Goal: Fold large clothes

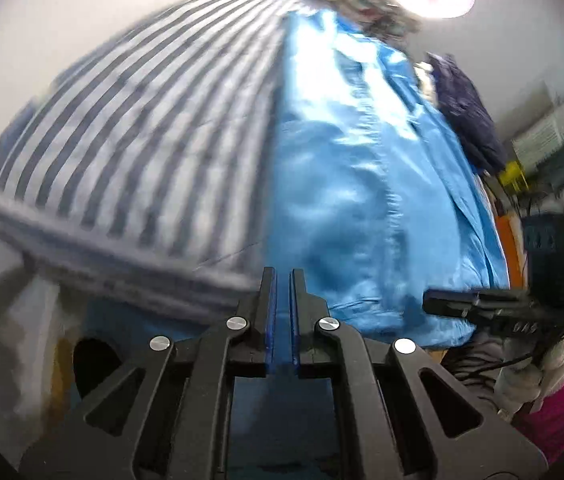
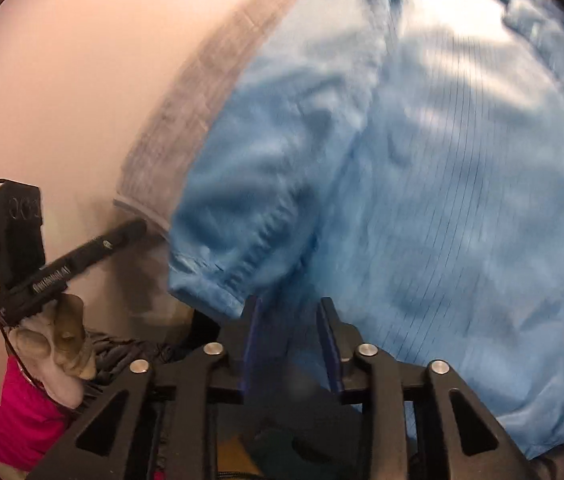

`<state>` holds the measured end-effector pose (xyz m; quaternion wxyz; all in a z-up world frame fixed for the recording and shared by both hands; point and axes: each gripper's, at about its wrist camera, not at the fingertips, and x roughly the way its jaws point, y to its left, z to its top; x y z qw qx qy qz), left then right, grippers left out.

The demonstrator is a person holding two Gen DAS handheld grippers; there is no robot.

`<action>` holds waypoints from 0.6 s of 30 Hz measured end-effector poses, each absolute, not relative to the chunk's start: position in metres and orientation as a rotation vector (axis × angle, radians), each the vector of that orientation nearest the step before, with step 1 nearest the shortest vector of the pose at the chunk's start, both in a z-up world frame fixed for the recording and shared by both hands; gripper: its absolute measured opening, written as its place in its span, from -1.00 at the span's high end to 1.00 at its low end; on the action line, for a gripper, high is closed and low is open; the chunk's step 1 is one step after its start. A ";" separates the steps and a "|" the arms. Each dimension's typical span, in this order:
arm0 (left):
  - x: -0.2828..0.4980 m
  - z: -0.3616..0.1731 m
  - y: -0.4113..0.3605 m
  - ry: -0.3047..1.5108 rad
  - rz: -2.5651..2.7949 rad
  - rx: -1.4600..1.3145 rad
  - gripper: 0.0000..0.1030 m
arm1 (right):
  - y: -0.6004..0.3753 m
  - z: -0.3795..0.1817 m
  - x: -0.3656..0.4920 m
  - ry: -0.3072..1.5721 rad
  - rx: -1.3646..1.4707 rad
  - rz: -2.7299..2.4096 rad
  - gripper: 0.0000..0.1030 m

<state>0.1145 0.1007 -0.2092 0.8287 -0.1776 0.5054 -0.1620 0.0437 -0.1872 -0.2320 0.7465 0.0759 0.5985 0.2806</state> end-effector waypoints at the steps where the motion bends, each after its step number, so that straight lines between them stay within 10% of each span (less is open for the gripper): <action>1: 0.116 -0.207 0.091 1.068 -0.368 -0.354 0.96 | -0.185 -0.226 0.044 1.283 0.163 0.612 0.29; 18: 0.120 -0.221 0.012 1.128 -0.460 -0.214 0.95 | -0.256 -0.178 0.022 1.013 0.192 0.421 -0.01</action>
